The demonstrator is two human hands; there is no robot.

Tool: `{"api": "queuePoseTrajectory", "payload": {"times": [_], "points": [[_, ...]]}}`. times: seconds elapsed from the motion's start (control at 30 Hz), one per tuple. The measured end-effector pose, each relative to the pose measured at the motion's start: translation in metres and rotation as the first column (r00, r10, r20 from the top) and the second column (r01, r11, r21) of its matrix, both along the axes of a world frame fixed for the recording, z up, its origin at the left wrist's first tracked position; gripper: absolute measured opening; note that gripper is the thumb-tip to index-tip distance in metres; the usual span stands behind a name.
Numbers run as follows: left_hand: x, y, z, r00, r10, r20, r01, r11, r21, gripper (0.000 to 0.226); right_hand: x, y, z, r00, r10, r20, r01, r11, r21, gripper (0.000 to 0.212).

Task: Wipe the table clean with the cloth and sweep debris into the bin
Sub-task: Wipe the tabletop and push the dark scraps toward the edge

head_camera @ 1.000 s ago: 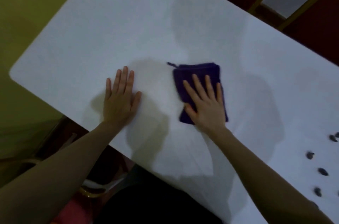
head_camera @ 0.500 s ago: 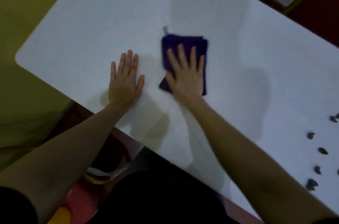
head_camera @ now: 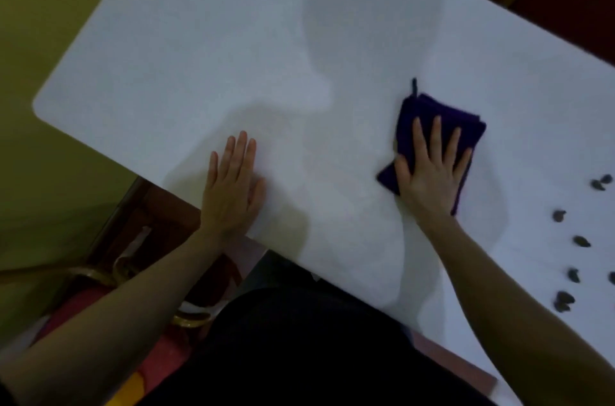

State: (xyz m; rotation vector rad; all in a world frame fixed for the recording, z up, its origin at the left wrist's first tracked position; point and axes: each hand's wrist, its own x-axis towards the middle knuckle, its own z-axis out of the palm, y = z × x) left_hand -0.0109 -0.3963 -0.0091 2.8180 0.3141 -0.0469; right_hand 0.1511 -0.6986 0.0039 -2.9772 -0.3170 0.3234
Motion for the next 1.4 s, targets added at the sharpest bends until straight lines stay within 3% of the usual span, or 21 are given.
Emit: {"api": "queuePoseTrajectory", "payload": {"times": [0.1,0.23,0.3,0.4,0.53,0.63,0.77,0.9,0.97,1.13,1.4], "points": [[-0.015,-0.010,-0.006,1.000,-0.027,-0.003,0.027,0.998,0.062,0.065,0.025,0.057,-0.002,1.000,-0.022,0.006,0.022,1.000,0.004,0.068],[-0.013,-0.019,-0.007,1.000,0.009,-0.025,-0.007,0.995,0.096,0.065,-0.022,0.111,-0.002,0.968,0.248,0.031,-0.249,0.968,0.013,0.068],[-0.015,-0.018,-0.008,0.999,0.003,-0.032,0.000,0.994,0.112,0.064,-0.067,0.108,-0.004,0.927,0.372,0.045,-0.374,0.925,0.064,0.067],[-0.014,-0.019,-0.007,0.999,-0.024,-0.025,0.027,0.991,0.132,0.064,-0.121,0.067,-0.006,0.911,0.411,0.047,-0.413,0.904,0.111,0.068],[-0.012,-0.025,-0.008,0.999,0.027,-0.038,-0.024,0.996,0.089,0.065,-0.163,-0.019,-0.008,0.935,0.351,0.058,-0.353,0.934,0.047,0.070],[-0.014,-0.035,-0.006,0.999,-0.004,-0.044,0.007,0.996,0.083,0.066,-0.165,-0.081,-0.008,0.977,0.203,0.062,-0.205,0.978,0.031,0.069],[-0.005,-0.078,-0.003,0.988,-0.148,-0.038,0.150,0.985,0.081,0.067,-0.114,-0.137,-0.004,0.999,-0.016,0.029,0.016,1.000,0.016,0.068],[0.017,-0.129,-0.001,0.960,-0.278,-0.011,0.278,0.960,0.039,0.066,-0.053,-0.118,-0.003,0.979,-0.201,0.026,0.201,0.979,0.016,0.071],[0.027,-0.151,0.000,0.944,-0.328,0.008,0.328,0.944,0.048,0.065,-0.052,-0.092,-0.004,0.985,-0.172,0.033,0.171,0.985,0.011,0.070],[0.046,-0.193,0.003,0.925,-0.380,0.010,0.379,0.924,0.051,0.063,-0.129,-0.095,-0.006,0.995,0.074,0.061,-0.079,0.994,0.077,0.066],[0.043,-0.252,-0.001,0.894,-0.448,-0.030,0.448,0.893,0.032,0.064,-0.180,-0.201,-0.009,0.993,-0.088,0.081,0.078,0.990,0.117,0.067]]}}
